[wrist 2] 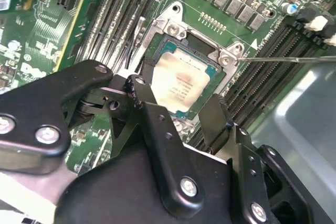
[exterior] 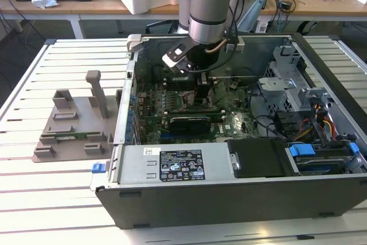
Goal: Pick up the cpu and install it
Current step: 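Place the cpu into insertion slot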
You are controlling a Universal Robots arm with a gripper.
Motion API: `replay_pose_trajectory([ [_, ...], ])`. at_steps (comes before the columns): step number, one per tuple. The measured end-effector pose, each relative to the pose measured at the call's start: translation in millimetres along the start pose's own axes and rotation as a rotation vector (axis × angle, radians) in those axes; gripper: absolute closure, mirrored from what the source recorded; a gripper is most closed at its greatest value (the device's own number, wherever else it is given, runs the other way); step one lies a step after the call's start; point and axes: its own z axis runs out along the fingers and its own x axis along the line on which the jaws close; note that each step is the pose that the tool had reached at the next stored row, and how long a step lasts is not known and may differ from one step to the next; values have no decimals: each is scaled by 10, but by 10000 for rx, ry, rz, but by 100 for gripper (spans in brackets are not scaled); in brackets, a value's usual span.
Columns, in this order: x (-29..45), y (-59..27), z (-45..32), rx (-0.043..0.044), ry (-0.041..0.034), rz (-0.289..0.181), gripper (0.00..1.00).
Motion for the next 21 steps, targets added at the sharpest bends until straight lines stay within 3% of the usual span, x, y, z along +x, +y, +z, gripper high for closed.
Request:
replay_pose_trajectory([
  [5,-3,-8,-171,0,1,0,71],
  [7,-3,-9,-170,0,21,-1,76],
  [9,-4,-17,-157,0,137,-68,89],
  [10,-5,-24,-148,-1,195,-161,89],
  [11,-8,-35,-129,-4,326,-364,89],
  [12,-12,-34,-103,-6,363,-429,89],
  [15,-21,-30,2,11,369,-439,89],
  [21,-40,-26,77,13,368,-440,89],
])
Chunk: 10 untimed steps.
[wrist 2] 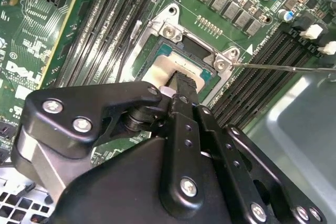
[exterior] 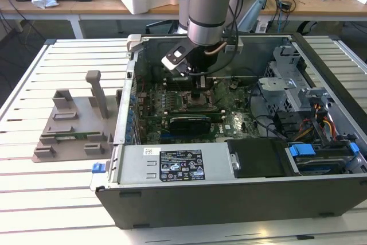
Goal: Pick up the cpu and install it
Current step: 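Place the cpu into insertion slot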
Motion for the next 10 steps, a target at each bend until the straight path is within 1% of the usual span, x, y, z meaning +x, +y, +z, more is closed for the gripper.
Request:
replay_pose_trajectory([
  [3,-12,25,44,7,-9,2,89],
  [7,-13,83,44,2,-1,-1,89],
  [8,-11,91,36,-5,8,-2,89],
  [9,-8,93,13,-12,22,-2,89],
  [10,-9,89,-24,-3,9,1,89],
])
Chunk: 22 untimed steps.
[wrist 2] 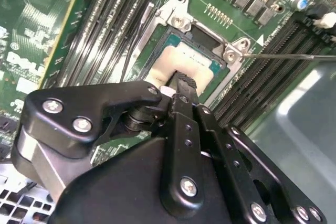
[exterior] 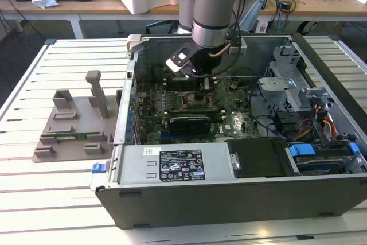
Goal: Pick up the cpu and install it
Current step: 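Place the cpu into insertion slot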
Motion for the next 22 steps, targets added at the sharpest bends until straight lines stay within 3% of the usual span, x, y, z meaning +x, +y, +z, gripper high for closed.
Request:
replay_pose_trajectory([
  [10,7,-21,-423,5,-10,0,89],
  [14,12,-32,-645,4,-9,0,89],
  [19,16,-39,-799,4,-9,-1,89],
  [22,16,-40,-804,3,-7,-1,89],
])
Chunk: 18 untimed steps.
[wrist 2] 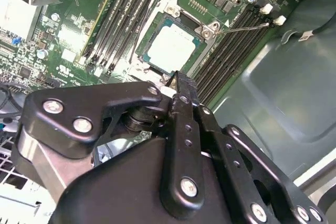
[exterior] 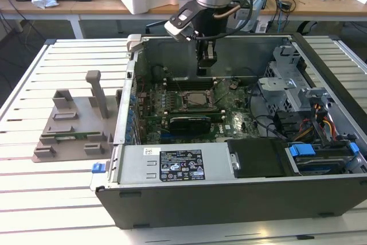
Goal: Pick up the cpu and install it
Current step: 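Place the cpu into insertion slot, then close the cpu cover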
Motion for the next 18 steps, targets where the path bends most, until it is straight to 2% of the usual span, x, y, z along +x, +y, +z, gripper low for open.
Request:
replay_pose_trajectory([
  [8,0,0,-5,1,-2,1,89],
  [11,-1,33,-7,2,-4,1,89],
  [14,-3,132,-11,0,-1,1,89],
  [18,-13,398,-25,2,-2,-1,89],
])
